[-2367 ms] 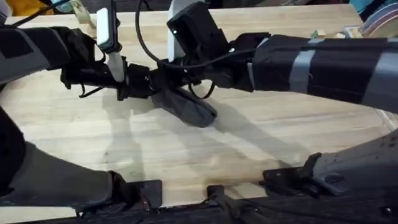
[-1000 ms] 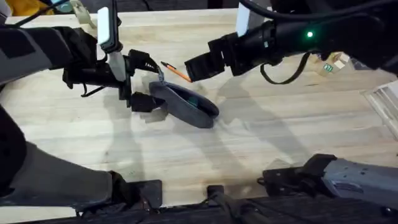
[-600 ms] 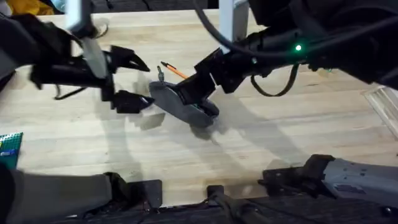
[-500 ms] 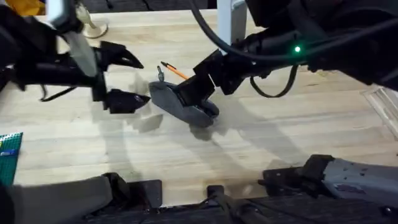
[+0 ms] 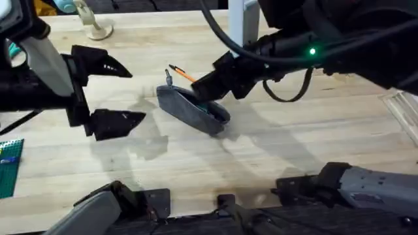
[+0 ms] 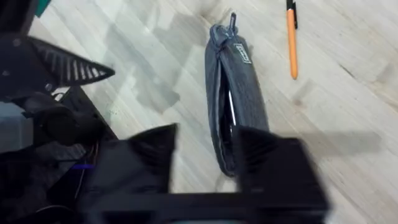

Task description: Unzip the bag, pick up the pens from the table one at a time and place them inside, then zip the bag closed.

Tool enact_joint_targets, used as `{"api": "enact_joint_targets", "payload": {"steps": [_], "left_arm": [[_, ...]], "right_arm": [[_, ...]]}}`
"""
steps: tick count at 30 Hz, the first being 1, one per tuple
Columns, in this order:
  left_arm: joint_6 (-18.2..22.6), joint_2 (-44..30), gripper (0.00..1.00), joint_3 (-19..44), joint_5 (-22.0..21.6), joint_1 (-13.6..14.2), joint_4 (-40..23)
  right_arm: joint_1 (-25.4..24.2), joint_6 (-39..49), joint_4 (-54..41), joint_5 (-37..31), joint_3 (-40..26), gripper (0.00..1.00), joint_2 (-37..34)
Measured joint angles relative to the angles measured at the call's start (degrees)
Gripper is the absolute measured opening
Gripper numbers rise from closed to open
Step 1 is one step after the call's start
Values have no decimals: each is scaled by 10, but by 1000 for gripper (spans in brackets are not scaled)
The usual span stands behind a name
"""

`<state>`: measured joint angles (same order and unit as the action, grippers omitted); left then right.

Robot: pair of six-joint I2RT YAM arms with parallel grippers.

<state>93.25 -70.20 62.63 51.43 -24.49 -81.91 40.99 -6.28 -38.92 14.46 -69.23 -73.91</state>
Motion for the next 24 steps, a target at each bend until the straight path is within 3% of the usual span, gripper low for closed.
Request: {"api": "enact_joint_targets", "payload": {"steps": [2, 3, 4, 24], "left_arm": [[0, 16, 993, 0, -6, 0, -9], [0, 23, 993, 0, -9, 0, -11], [0, 29, 993, 0, -11, 0, -14], [0, 48, 992, 0, -18, 0, -20]], "right_arm": [[0, 1, 4, 0, 0, 164, 0], [0, -1, 5, 0, 0, 66, -1], [0, 1, 7, 0, 0, 41, -3], [1, 47, 44, 0, 0, 33, -165]]}}
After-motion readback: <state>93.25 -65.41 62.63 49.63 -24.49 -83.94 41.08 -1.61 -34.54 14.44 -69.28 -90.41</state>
